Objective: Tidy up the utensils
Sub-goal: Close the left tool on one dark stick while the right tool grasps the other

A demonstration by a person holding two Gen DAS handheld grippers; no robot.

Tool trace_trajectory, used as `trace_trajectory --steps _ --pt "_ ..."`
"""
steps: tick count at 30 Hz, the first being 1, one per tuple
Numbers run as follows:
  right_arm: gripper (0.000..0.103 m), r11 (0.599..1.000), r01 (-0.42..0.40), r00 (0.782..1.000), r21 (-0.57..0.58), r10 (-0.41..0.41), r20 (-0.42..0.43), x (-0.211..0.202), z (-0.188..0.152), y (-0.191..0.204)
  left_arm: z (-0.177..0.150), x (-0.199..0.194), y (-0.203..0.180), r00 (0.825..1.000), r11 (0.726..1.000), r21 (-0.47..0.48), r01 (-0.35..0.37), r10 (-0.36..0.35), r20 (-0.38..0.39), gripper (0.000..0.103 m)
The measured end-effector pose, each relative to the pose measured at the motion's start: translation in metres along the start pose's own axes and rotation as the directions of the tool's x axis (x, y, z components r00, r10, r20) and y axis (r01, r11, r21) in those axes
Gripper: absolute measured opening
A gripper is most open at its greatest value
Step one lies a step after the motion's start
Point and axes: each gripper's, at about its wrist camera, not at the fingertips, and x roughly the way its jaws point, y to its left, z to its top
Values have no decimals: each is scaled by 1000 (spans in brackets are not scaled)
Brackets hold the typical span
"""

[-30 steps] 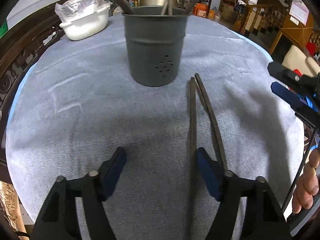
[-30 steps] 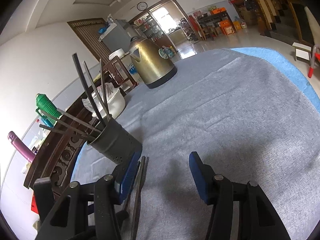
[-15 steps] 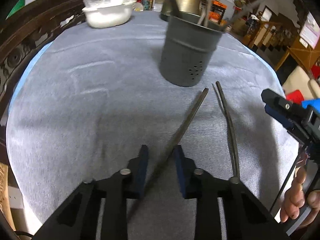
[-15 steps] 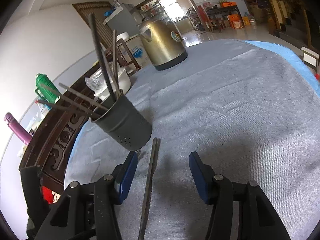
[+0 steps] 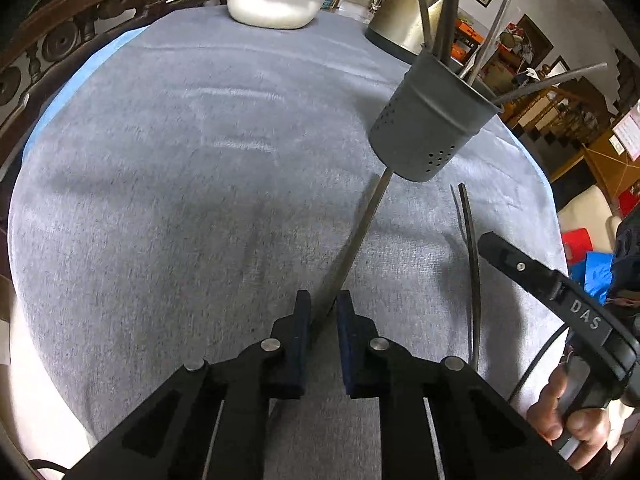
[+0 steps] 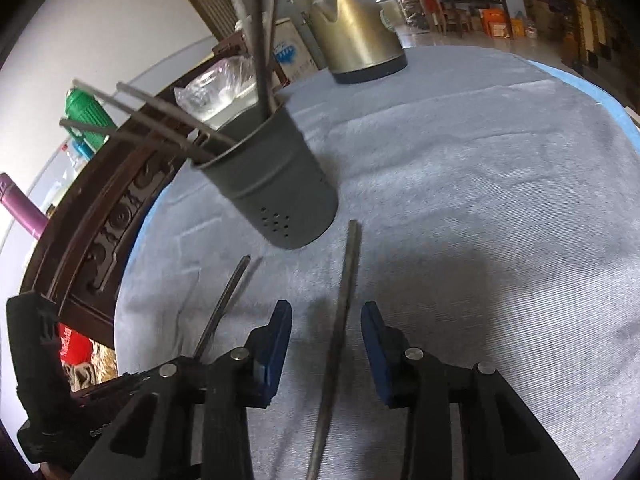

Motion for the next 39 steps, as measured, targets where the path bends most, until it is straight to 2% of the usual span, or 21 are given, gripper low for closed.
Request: trace_trajectory --steps 7,12,17,29,31,33,36,39 --pt "40 999 52 999 -14 -52 11 -3 10 5 4 -9 -2 998 998 44 -46 44 33 14" --pt "40 997 72 997 9 -73 6 -1 31 2 11 -17 -11 992 989 110 -100 91 88 24" --pt "40 995 102 995 -3 -102 -19 10 44 4 21 -15 -22 986 980 150 -133 116 115 24" --pt "40 991 135 983 6 -133 -125 47 50 2 32 -5 -17 987 976 160 -145 132 93 26" --pt "33 990 143 983 -2 -143 -115 49 50 2 33 -5 -17 987 976 161 -145 131 91 26" --pt "20 991 137 984 -1 -137 -117 50 51 1 34 -4 -18 987 976 162 -147 134 90 28" --pt "14 990 138 984 4 -137 -112 50 50 -2 35 -3 -18 988 977 159 -142 130 87 33" --pt "13 992 123 987 18 -121 -111 48 48 -7 38 1 -18 990 979 157 -128 118 73 34"
